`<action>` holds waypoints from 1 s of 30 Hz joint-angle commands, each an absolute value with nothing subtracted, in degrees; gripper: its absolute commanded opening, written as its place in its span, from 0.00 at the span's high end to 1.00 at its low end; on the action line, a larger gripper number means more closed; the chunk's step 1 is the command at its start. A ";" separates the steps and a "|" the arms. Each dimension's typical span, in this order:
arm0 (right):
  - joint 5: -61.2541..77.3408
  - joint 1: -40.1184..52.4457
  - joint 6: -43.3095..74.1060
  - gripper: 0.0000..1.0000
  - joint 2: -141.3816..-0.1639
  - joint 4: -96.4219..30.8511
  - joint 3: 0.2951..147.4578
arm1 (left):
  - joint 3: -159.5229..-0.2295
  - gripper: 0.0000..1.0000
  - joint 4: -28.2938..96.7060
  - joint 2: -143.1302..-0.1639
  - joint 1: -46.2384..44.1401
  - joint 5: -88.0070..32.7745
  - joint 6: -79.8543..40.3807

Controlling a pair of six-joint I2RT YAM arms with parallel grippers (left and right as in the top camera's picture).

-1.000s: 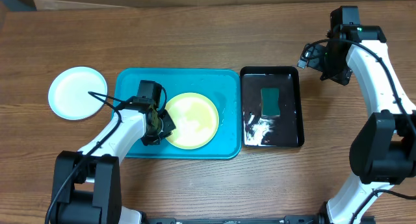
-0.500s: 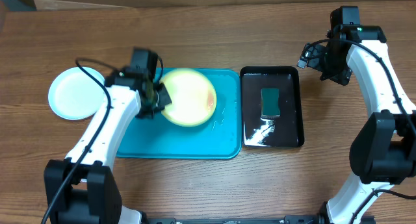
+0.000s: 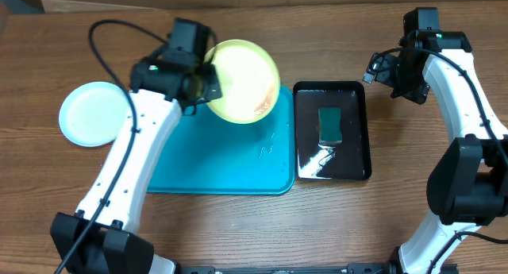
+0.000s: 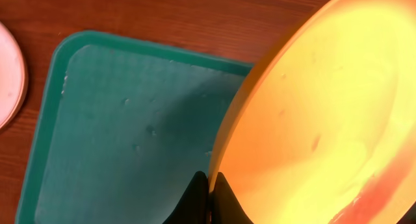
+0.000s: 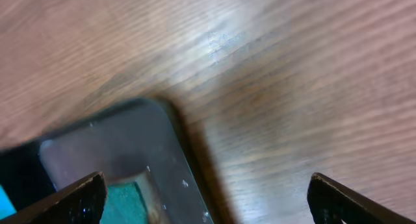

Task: Clean dirty plates on tray and stack at the side
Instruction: 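Lift the yellow plate with the left gripper and tilt it over the black tray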

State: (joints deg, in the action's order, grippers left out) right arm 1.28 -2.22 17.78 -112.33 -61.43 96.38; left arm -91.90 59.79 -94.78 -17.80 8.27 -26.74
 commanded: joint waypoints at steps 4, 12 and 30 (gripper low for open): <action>1.32 -2.68 18.06 0.00 -111.55 -58.33 96.68 | -94.67 0.96 58.83 -94.70 -26.02 15.33 -25.74; 1.78 -7.86 18.06 0.00 -111.55 -56.45 96.68 | -94.67 0.96 56.82 -94.72 -34.35 24.64 -25.71; 0.30 -14.00 17.65 0.00 -111.55 -55.79 96.66 | -94.67 0.96 49.50 -94.72 -49.60 49.21 -18.33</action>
